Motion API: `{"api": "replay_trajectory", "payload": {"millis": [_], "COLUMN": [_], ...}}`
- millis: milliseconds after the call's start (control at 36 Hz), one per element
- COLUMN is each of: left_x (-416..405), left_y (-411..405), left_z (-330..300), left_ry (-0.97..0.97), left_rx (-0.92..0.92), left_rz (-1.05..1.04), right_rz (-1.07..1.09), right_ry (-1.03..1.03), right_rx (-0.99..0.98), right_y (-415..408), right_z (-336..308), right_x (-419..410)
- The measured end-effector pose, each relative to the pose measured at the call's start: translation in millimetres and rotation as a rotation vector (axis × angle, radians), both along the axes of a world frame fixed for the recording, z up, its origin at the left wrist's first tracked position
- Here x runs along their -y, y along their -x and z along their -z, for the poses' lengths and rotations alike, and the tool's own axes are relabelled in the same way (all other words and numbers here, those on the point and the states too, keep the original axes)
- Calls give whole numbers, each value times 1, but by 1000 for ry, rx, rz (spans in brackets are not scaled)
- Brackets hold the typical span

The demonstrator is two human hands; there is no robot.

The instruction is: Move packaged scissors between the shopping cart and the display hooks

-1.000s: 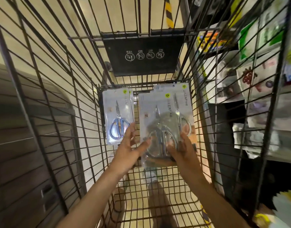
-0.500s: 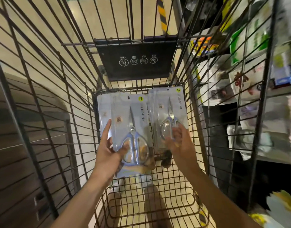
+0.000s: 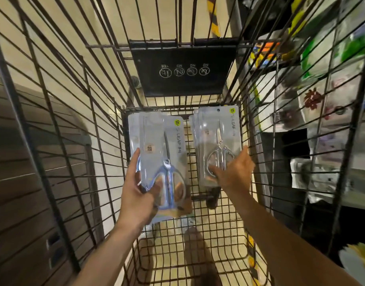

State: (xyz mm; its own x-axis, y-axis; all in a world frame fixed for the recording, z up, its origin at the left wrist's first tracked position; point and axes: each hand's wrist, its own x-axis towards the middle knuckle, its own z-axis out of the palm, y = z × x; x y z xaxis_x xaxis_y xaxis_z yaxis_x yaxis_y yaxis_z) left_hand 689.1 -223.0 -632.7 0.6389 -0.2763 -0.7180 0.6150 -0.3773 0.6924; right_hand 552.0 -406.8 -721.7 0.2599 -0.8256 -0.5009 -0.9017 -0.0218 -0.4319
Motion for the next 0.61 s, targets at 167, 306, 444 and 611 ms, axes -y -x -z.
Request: {"api": "replay_trajectory", "payload": {"millis": [167, 306, 444, 611], "left_x": [-3, -8, -19, -32], "left_y": [1, 2, 2, -9], "left_z": [-1, -7, -21, -80], "left_ry": [-7, 16, 43, 84], "left_rx": [-26, -16, 26, 113], "left_rz": [-12, -14, 22, 132], "right_rz": [112, 119, 116, 146], "right_ry": [-95, -227, -415, -451], "right_rx": [34, 286, 438, 425], "right_y": [7, 24, 42, 53], "right_z": [-9, -19, -22, -59], "right_x": [8, 3, -8, -31]}}
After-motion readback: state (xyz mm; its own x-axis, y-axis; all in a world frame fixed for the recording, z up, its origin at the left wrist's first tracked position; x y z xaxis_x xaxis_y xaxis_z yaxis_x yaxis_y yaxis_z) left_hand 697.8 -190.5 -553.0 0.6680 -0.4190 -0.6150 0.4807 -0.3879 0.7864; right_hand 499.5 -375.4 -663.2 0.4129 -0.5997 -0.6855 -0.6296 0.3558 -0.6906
